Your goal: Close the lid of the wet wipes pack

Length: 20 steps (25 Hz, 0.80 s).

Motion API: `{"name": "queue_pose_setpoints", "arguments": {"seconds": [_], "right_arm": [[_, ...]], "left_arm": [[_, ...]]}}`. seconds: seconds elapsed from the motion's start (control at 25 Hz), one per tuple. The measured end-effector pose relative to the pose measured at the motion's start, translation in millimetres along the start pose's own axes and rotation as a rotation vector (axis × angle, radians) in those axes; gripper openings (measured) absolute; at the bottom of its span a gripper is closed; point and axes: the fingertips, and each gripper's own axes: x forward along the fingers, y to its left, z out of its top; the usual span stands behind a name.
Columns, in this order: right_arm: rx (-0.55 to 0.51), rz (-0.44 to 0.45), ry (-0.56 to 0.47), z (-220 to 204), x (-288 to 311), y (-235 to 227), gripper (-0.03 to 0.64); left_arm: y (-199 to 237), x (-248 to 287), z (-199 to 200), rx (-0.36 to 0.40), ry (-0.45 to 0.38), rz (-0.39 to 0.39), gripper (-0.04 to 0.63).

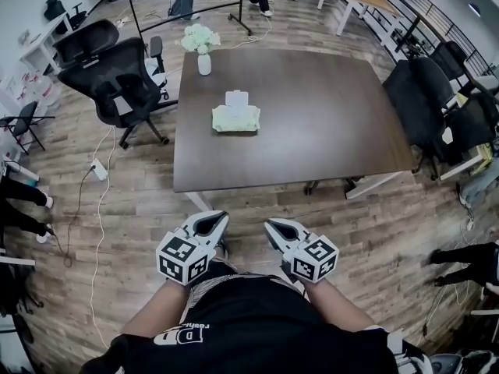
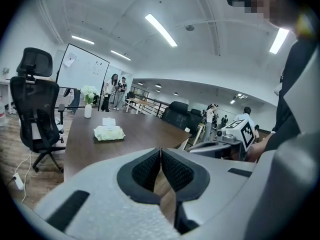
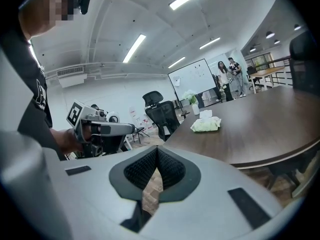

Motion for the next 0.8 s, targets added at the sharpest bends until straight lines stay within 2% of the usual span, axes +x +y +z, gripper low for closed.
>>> {"name": "queue_pose_setpoints", "arguments": {"seconds": [0.2,0.8], "right_arm": [[-0.003,-0.011,0.007,24.6,28.8,-18.3,0.005],[-0.002,-0.099,-0.001,92.9,135.9,-75.2,0.005]], "left_arm": [[36.2,15.6,21.1,-0.009,0.001,0.0,0.025],[156.9,67.7,89.2,0.055,0.021,-0.074,0.025]]}}
